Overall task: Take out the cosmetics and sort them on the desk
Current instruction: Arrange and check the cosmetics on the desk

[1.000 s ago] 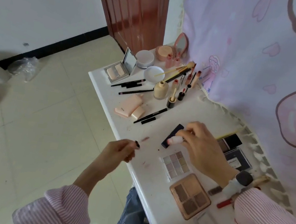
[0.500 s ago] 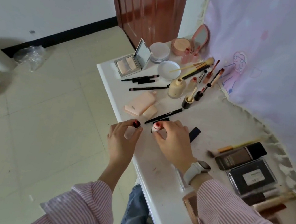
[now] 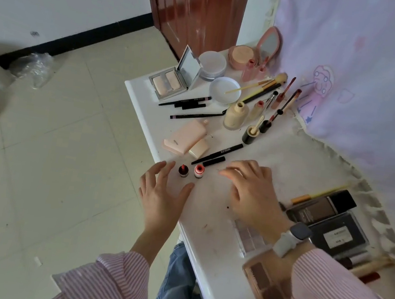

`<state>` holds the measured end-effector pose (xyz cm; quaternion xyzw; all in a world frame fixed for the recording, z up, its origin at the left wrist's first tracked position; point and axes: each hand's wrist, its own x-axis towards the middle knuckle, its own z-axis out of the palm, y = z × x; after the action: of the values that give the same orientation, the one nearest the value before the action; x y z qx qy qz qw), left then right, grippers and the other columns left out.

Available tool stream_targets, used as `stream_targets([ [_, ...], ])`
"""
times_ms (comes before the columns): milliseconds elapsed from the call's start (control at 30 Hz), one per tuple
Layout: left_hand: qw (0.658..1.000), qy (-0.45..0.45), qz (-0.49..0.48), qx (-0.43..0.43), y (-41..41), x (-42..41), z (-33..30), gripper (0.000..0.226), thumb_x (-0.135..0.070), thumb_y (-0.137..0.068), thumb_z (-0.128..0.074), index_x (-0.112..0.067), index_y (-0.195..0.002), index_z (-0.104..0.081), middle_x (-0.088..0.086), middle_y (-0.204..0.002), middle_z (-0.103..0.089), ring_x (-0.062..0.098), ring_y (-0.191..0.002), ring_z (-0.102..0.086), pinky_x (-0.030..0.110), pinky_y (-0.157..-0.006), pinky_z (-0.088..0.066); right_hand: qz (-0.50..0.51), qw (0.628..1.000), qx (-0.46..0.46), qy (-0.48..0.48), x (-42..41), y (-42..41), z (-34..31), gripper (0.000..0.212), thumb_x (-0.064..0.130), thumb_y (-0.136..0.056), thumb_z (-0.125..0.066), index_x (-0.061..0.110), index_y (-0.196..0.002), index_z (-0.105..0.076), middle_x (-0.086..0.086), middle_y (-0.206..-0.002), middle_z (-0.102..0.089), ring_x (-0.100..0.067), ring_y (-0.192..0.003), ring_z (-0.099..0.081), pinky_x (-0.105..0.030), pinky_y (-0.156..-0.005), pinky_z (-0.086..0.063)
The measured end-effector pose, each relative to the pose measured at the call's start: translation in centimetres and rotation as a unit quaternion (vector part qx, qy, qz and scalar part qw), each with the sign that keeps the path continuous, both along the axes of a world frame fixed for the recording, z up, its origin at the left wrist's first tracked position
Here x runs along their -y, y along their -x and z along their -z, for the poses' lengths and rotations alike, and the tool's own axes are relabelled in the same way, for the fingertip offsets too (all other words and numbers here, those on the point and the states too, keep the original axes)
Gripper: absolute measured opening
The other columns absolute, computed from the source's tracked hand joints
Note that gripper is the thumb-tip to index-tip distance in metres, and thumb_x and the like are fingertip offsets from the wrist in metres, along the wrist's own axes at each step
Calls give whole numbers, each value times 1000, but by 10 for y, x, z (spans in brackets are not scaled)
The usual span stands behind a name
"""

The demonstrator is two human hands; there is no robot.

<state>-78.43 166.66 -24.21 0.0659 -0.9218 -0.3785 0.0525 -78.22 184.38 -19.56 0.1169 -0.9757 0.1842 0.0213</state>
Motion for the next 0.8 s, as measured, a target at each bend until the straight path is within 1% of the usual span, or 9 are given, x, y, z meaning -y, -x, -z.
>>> stream_targets([
  [100, 999, 21, 4, 36, -18, -2, 0, 67, -27, -75, -74, -7, -133, -46, 12, -137, -44, 30, -126, -38, 45, -102, -31, -62, 987, 76, -126, -28, -1, 0, 46, 1, -73, -52, 17, -116, -58, -5, -132, -45, -30, -130, -32, -49, -97, -23],
  [167, 998, 18, 21, 63, -29, -5, 1, 70, -28, -80, -69, -6, -138, -37, 8, -145, -35, 25, -134, -31, 41, -107, -26, -83, 977, 132, -149, -39, 0, 3, 48, 6, -82, -45, 24, -127, -46, 1, -142, -29, -21, -137, -11, -43, -105, -11],
  [267, 996, 15, 40, 78, -42, -7, 2, 70, -27, -84, -65, -6, -141, -32, 5, -151, -26, 20, -139, -25, 34, -109, -21, -93, 976, 144, -136, -42, 1, 5, 41, 11, -88, -45, 24, -126, -43, 2, -138, -31, -19, -131, -19, -38, -104, -17],
  [400, 998, 1, 43, 55, -50, -3, -6, 59, -21, -83, -67, -4, -134, -42, 9, -142, -40, 25, -132, -36, 40, -107, -29, -76, 988, 67, -117, -39, 1, 3, 27, 20, -91, -52, 16, -117, -55, -5, -123, -45, -24, -117, -39, -37, -96, -26],
  [500, 998, -32, 47, -12, -53, -1, -14, 44, -15, -80, -70, -3, -120, -55, 8, -122, -53, 27, -115, -51, 39, -97, -40, 44, 995, 9, 90, -27, -10, -10, 19, 10, -82, -64, 7, -100, -61, -8, -97, -54, -21, -95, -51, -29, -82, -38],
  [567, 992, -97, 81, -1, -57, -3, -25, 38, -24, -84, -65, -12, -119, -54, -2, -117, -51, 14, -108, -53, 31, -92, -46, 133, 932, 89, 326, -18, -22, -26, 13, 7, -82, -63, 16, -89, -58, 5, -80, -57, -1, -77, -54, -11, -69, -40],
  [633, 978, -152, 140, 38, -60, -6, -36, 40, -44, -86, -57, -28, -121, -46, -8, -114, -51, -1, -100, -53, 14, -84, -45, 165, 839, 206, 475, -8, -33, -38, 17, 5, -83, -60, 21, -87, -56, 10, -73, -61, 5, -63, -56, -7, -58, -43],
  [700, 967, -167, 182, 61, -64, -9, -42, 50, -57, -79, -51, -37, -122, -36, -13, -107, -53, -4, -95, -53, 5, -75, -43, 153, 809, 263, 503, -3, -43, -41, 14, 2, -85, -58, 15, -88, -56, 4, -71, -62, 2, -58, -57, -10, -54, -44],
  [800, 969, -160, 184, 42, -65, -6, -47, 58, -58, -74, -51, -31, -124, -37, -20, -101, -51, 2, -87, -55, 8, -69, -45, 156, 793, 290, 513, 1, -53, -41, 7, 4, -86, -56, 11, -87, -56, 0, -62, -60, -3, -52, -52, -13, -52, -42],
])
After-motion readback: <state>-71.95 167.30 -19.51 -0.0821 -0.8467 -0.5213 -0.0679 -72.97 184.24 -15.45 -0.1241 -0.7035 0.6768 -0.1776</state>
